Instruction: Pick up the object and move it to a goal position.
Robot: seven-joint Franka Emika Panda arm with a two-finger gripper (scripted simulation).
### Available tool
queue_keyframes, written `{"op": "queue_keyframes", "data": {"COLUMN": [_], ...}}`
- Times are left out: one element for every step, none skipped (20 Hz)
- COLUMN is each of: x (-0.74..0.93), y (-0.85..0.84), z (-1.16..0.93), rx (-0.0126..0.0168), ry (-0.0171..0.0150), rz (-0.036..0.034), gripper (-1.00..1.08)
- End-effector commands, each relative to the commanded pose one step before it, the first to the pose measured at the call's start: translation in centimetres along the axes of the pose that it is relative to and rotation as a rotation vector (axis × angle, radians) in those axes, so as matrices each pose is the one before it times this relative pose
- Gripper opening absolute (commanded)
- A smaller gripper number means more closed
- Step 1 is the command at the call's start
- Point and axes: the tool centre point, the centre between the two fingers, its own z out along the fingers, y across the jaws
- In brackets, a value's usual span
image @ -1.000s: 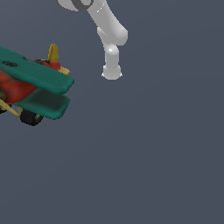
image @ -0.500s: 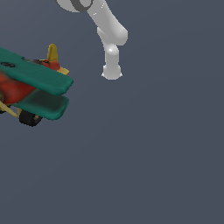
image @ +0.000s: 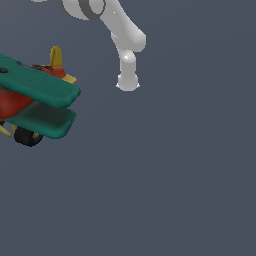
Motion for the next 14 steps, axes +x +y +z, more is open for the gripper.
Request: {"op": "queue_keyframes", "data": {"x": [0.558,0.172,0.152,0.134,0.117,0.102,0.087,0.074,0.061,0.049,0.038,0.024,0.016,0.005], "y": [-0.742,-0.114,-0.099,-0.086,-0.074,-0.063,-0.053,-0.044,-0.036,-0.028,-0.021,-0.021,-0.009,-0.003], "z": [0.127,0.038,0.033,0.028,0.024,0.02,0.017,0.014,0.011,0.009,0.006,0.002,0.003,0.001], "rx": [0.0009,0.0,0.0,0.0,0.0,0.0,0.0,0.0,0.0,0.0,0.0,-0.00045,0.0,0.0], "ry": [0.00038,0.0,0.0,0.0,0.0,0.0,0.0,0.0,0.0,0.0,0.0,0.00019,0.0,0.0], "rz": [-0.00579,0.0,0.0,0.0,0.0,0.0,0.0,0.0,0.0,0.0,0.0,-0.00003,0.0,0.0], "gripper": [-1.0,-1.0,-1.0,-1.0,-1.0,-1.0,-1.0,-1.0,-1.0,-1.0,-1.0,-1.0,-1.0,-1.0]}}
